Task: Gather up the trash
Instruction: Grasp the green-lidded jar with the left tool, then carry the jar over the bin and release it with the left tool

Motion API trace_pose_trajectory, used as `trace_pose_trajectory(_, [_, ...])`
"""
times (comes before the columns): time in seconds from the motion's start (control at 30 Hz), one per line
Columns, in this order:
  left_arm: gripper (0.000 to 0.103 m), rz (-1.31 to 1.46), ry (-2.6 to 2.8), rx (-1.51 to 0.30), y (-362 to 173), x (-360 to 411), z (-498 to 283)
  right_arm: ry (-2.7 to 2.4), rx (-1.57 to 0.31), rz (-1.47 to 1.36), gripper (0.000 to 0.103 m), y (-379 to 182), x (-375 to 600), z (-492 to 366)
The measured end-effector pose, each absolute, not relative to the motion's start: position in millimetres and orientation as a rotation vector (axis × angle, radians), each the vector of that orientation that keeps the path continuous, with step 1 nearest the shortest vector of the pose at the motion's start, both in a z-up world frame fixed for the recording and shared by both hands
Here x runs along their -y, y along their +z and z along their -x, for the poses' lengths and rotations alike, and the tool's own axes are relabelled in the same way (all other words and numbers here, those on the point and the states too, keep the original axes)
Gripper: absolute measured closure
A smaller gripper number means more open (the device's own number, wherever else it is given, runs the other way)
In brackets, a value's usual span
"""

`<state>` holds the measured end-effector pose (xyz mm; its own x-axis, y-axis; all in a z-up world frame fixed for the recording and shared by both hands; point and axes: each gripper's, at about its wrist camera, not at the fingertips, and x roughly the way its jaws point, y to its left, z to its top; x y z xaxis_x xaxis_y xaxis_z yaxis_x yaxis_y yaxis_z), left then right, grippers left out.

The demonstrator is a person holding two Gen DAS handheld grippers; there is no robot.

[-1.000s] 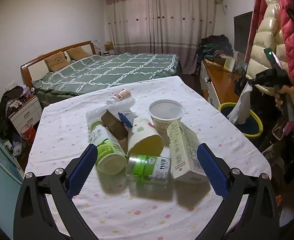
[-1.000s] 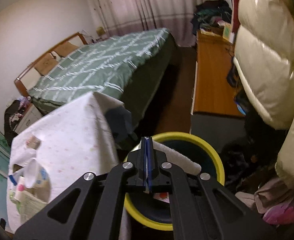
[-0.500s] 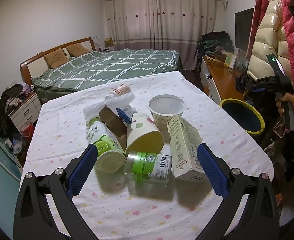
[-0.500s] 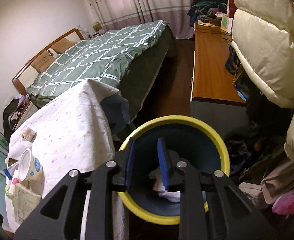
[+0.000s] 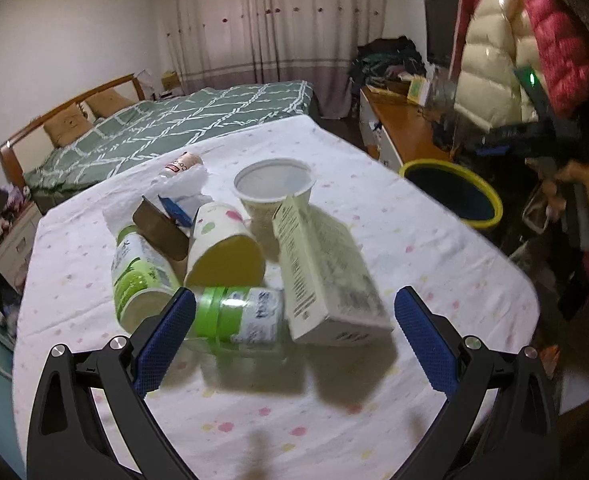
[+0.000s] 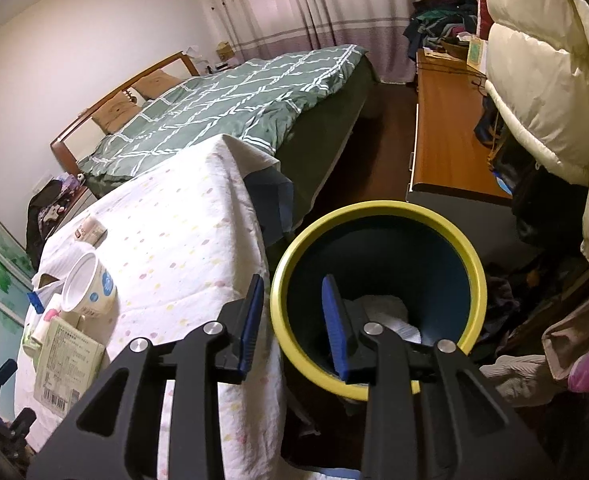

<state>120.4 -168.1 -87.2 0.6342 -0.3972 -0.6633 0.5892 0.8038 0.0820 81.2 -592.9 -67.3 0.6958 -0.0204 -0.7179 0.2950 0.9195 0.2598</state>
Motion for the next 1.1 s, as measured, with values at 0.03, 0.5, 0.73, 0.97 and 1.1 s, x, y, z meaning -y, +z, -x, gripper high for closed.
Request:
trace_pose_trajectory(0.03, [0.005,-0.320,-0.573,-0.679,-90,164,-121,-0.176,-0.785,-0.374,0.074,-67,592,-80])
trace_pose_trajectory(0.5, [0.005,-0.400,-0.502,-0.769,-132,141,-145,-0.125,-0.801,-0.367,0.073,-72,575,-82])
trace_pose_trajectory(0.73, [0.011,-0.394,-0.523,-0.770,-137,146,-160,-0.113,-0.816,-0.379,0.073,-80,573,-81])
trace_pose_trajectory(0.97, [0.029,-0.381,-0.550,-0.780,-137,152,-172,-0.100,-0.827,-0.386,0.073,-85,569,-81])
trace_pose_trajectory(1.1, [0.032,-0.353,-0.560,-0.797,-136,150,-173,-0.088,-0.826,-0.386,0.073,-85,566,-80])
